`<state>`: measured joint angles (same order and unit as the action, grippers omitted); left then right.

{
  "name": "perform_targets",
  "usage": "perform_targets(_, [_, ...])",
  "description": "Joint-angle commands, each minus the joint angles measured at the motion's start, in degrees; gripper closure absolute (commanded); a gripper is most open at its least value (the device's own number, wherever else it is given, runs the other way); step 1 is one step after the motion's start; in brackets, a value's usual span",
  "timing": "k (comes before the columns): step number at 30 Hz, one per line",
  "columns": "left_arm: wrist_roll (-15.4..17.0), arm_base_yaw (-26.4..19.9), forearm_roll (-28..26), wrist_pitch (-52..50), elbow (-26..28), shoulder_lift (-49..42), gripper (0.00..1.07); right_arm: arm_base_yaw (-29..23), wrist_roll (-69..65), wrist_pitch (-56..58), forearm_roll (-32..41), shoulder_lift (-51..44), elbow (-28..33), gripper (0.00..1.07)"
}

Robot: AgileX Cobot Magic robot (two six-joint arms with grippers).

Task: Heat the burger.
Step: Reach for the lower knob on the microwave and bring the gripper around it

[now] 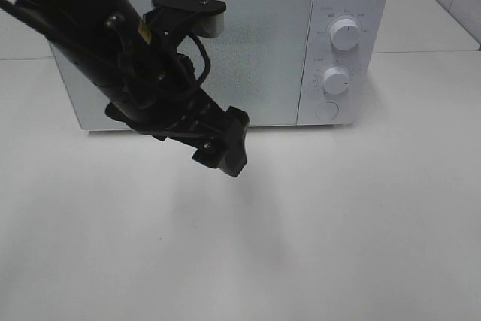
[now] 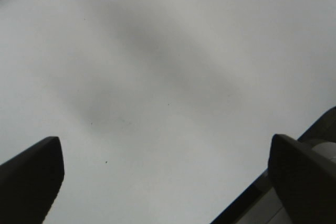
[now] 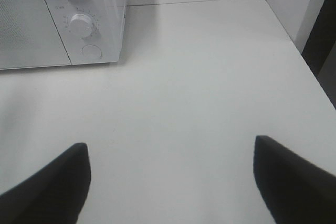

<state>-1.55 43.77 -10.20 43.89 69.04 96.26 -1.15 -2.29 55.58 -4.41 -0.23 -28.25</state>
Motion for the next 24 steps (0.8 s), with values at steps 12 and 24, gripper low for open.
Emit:
perform_targets(12, [-0.8,-18.7,0.3,13.9,0.5,-6.6,0.09,0.4,0.6,-0.5,0.2,-1.7,0.2,0.32])
perform_targets(24, [-3.7,-33.2,0.0,20.9,-0.3,-14.4,0.09,0.4,0.6,-0.5,0.2,-1.7,0.2,0.32])
